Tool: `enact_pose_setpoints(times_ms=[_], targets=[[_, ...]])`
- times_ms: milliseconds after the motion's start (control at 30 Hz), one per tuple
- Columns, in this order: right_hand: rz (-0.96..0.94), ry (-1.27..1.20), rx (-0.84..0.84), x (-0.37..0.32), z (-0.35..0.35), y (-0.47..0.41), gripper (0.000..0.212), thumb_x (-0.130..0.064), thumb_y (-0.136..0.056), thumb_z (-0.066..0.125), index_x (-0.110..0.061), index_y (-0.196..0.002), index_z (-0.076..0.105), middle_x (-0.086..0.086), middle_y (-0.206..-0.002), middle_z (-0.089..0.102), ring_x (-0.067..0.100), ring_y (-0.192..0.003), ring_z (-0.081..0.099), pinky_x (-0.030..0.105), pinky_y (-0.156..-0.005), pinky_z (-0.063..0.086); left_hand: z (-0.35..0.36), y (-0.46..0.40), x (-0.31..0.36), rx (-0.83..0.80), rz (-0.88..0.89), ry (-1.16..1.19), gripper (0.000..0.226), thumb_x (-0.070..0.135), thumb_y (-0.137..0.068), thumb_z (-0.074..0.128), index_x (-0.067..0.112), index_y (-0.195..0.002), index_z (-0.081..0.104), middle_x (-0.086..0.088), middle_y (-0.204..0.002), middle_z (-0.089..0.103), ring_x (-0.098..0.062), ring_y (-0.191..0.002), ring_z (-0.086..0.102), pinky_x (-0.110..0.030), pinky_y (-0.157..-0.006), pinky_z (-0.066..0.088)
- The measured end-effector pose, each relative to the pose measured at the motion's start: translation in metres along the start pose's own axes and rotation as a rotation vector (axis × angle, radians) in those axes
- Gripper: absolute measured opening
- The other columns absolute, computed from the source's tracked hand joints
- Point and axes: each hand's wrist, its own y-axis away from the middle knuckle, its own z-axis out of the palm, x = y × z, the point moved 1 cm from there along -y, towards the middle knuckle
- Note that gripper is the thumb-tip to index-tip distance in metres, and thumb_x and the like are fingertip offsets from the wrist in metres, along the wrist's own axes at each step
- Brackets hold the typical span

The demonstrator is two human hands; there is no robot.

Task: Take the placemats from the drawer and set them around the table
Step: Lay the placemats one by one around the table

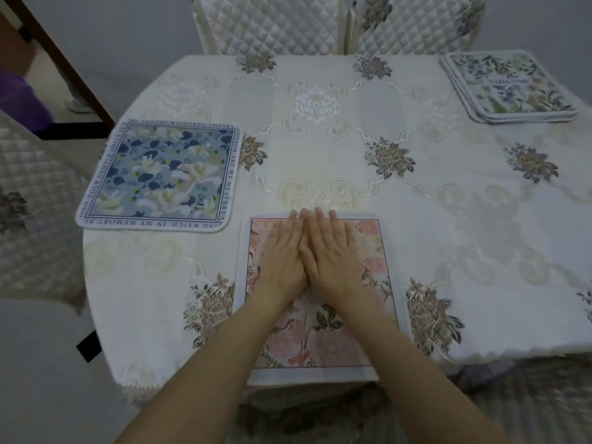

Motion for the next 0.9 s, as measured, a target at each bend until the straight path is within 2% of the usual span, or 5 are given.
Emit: enact_pose_setpoints(times_ms=[167, 367, 567, 733, 900], targets=[[-0.078, -0.033, -0.062, 0.021, 0.023, -0.009, 0.082, -0.063, -0.090, -0.012, -0.014, -0.154, 0.003, 0.001, -0.161, -0.004, 0.015, -0.148, -0.010, 0.034, -0.119, -0.011, 0.024, -0.008, -0.012, -0.023, 0.026, 0.044, 0.067, 0.044, -0.094, 0.003, 0.013, -0.152, -0.008, -0.005, -0.160, -0.014, -0.017, -0.146, -0.018, -0.040, -0.120, -0.007], [0.008, 0.017, -0.077, 0.073, 0.003, 0.009, 0.067, -0.054, -0.097, 0.000, -0.017, -0.154, -0.005, -0.002, -0.160, -0.011, 0.009, -0.146, -0.016, 0.026, -0.117, -0.012, 0.019, 0.011, -0.036, 0.046, -0.013, 0.141, 0.067, 0.050, -0.097, 0.003, 0.013, -0.152, -0.007, -0.001, -0.159, -0.013, -0.012, -0.146, -0.017, -0.027, -0.117, -0.013], [0.065, 0.059, -0.075, 0.098, -0.003, 0.017, 0.066, -0.048, -0.098, 0.003, -0.013, -0.153, -0.005, 0.002, -0.160, -0.008, 0.009, -0.146, -0.013, 0.028, -0.119, -0.008, 0.017, 0.026, -0.062, 0.009, -0.060, 0.083, 0.069, 0.051, -0.095, -0.002, 0.010, -0.151, -0.007, -0.006, -0.159, -0.010, -0.015, -0.146, -0.014, -0.028, -0.118, -0.011], [0.148, -0.031, -0.058, 0.061, -0.012, 0.035, 0.074, -0.056, -0.093, -0.008, -0.011, -0.151, -0.010, 0.007, -0.161, -0.011, 0.014, -0.146, -0.015, 0.029, -0.117, -0.014, -0.002, 0.047, -0.029, -0.003, -0.077, 0.105, 0.065, 0.047, -0.097, -0.002, 0.010, -0.151, -0.010, -0.007, -0.159, -0.014, -0.018, -0.146, -0.017, -0.034, -0.118, -0.013], [-0.028, -0.225, -0.123, -0.024, 0.012, 0.107, 0.069, -0.056, -0.095, -0.008, -0.017, -0.152, -0.007, -0.004, -0.158, -0.017, 0.008, -0.145, -0.018, 0.029, -0.119, -0.012, 0.022, 0.107, 0.037, 0.054, -0.015, 0.137, 0.065, 0.039, -0.098, 0.017, 0.005, -0.152, 0.007, -0.012, -0.160, 0.002, -0.024, -0.148, 0.002, -0.040, -0.118, 0.002]])
